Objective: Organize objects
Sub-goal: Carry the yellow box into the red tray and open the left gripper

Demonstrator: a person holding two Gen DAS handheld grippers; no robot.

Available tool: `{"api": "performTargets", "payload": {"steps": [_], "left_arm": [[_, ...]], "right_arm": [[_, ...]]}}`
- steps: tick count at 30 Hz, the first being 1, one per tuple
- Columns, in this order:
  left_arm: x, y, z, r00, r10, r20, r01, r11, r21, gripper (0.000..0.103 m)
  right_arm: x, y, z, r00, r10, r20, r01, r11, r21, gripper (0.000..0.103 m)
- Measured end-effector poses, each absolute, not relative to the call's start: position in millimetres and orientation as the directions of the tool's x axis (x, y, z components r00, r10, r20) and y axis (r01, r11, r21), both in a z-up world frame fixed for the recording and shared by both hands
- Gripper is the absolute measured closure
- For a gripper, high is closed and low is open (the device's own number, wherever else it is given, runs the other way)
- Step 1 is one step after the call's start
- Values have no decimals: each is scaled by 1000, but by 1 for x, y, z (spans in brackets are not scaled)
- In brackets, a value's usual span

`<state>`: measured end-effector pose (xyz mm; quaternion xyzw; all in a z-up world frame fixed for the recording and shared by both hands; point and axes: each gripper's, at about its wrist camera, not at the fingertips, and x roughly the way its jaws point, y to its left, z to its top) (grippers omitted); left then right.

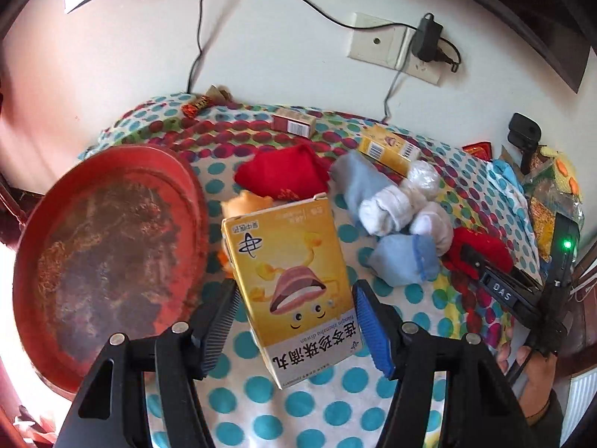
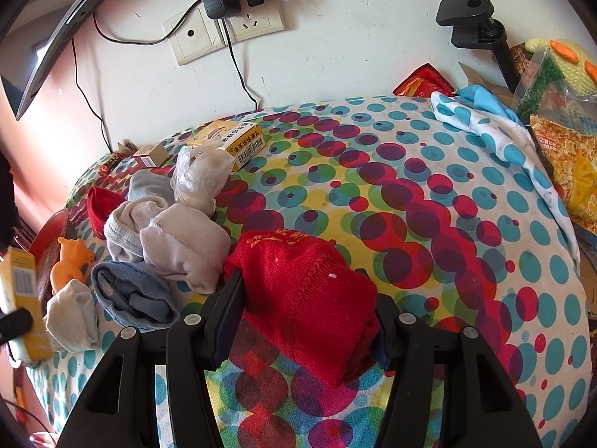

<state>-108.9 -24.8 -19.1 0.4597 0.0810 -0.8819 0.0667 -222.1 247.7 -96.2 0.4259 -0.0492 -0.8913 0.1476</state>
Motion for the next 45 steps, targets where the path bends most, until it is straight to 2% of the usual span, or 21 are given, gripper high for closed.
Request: {"api": "performTargets", "payload": {"steps": [12, 17, 29, 45], "left_arm": [[-88, -150, -19, -526, -248, -814, 335, -940, 70, 39], [-82, -203, -31, -474, -288, -832, 385, -918, 99, 39], [-73, -298, -57, -404, -292, -867, 452, -888, 88, 39], [-70, -317, -69, -397, -287, -872, 435, -895, 96, 37]], "right_arm": [[-222, 242, -96, -601, -250, -760, 216, -965, 147, 48], [-221, 239, -97, -601, -239, -763, 215, -967, 133, 48], [-221, 233, -98, -605, -192, -773, 213, -974, 75, 47], [-220, 228, -98, -613, -147, -776, 203, -979, 26, 43]]}}
